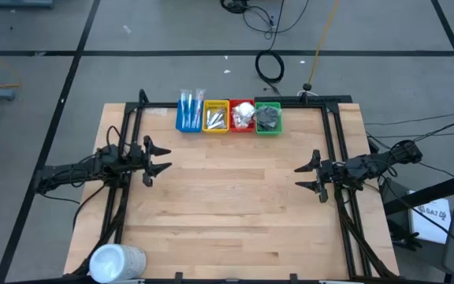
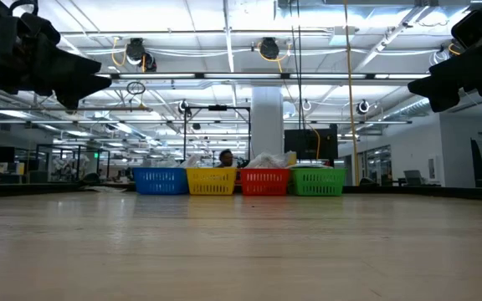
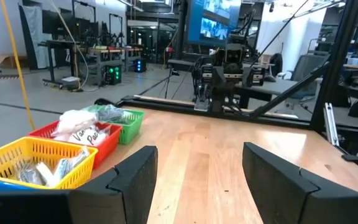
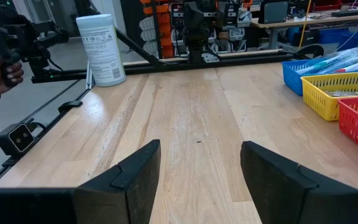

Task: Pick & Place Travel size toiletries
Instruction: Return to home position

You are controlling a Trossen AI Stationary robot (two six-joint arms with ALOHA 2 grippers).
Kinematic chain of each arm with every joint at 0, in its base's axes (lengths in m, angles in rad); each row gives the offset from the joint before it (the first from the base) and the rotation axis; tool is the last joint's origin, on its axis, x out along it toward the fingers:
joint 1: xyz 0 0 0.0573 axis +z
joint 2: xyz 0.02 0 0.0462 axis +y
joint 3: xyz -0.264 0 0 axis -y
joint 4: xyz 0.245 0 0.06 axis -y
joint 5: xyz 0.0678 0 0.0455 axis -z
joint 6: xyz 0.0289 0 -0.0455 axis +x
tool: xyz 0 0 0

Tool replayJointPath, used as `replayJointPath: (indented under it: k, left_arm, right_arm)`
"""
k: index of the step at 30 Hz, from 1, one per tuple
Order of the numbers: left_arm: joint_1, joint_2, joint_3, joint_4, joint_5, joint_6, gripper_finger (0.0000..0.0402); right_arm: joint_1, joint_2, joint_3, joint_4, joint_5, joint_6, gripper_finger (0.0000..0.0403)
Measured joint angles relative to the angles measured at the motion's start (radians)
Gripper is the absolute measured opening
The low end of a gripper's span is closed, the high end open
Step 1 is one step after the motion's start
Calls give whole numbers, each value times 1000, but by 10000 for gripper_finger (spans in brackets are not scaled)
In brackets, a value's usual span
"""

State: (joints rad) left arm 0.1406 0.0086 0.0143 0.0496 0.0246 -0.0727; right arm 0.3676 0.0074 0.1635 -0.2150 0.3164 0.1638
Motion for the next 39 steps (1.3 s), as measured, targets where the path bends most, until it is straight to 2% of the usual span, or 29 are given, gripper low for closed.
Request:
replayJointPath:
  k: [8, 12, 18, 25, 30, 39]
  left_arm:
    - [0, 0, 0, -24, 0, 23, 232]
    - [0, 0, 0, -23, 0, 31, 232]
    - [0, 0, 0, -23, 0, 23, 232]
    - [0, 0, 0, -24, -1, 9, 232]
    - [0, 0, 0, -24, -1, 9, 232]
    - [0, 0, 0, -24, -1, 8, 232]
  right_arm:
    - [0, 0, 0, 7, -5, 8, 210]
    - [0, 0, -2, 20, -94, 5, 210]
    - [0, 0, -91, 230, -138, -26, 210]
    - [-6, 0, -124, 281, -138, -68, 210]
    - [-62, 0, -126, 290, -135, -81, 210]
    - [-241, 0, -127, 263, -161, -97, 210]
